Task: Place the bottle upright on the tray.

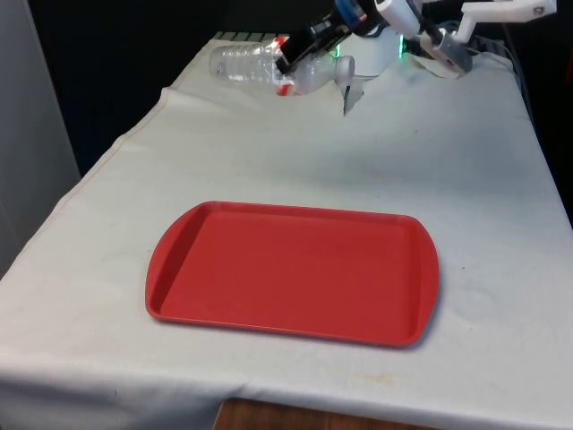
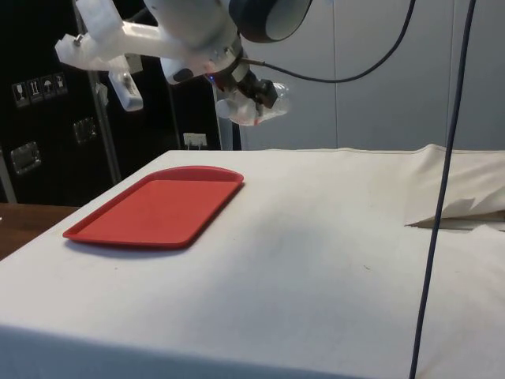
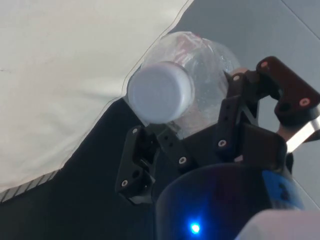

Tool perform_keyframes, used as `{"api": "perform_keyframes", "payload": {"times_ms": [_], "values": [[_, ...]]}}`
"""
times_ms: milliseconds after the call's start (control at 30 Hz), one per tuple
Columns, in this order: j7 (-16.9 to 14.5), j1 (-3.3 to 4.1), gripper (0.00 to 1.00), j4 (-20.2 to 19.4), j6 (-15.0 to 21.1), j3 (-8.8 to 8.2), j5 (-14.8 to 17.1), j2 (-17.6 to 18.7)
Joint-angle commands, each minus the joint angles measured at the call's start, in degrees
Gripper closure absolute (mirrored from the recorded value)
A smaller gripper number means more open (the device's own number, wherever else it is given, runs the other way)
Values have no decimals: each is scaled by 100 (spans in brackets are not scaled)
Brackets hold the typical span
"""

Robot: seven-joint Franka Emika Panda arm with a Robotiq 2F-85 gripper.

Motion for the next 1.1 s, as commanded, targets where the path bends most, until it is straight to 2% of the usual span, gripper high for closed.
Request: {"api": "perform_keyframes", "payload": {"times_ms": [0, 200, 233, 300, 500, 533, 567, 767, 800, 833, 1067], "values": [[-63, -23, 67, -11, 69, 0, 57, -40], [-63, -34, 67, 34, 115, 0, 132, -52], [-6, -11, 67, 52, 46, 0, 80, -23], [-63, -40, 67, 46, 138, 0, 160, -57], [-69, -52, 67, 74, 201, 0, 229, -80], [-11, -34, 67, 80, 138, 0, 172, -52], [-69, -57, 67, 80, 212, 0, 241, -80], [-69, -74, 67, 115, 281, -6, 332, -92], [-11, -57, 67, 132, 218, -6, 281, -57], [-69, -80, 67, 115, 292, -6, 344, -92], [-69, -103, 67, 149, 384, -11, 447, -103]]}}
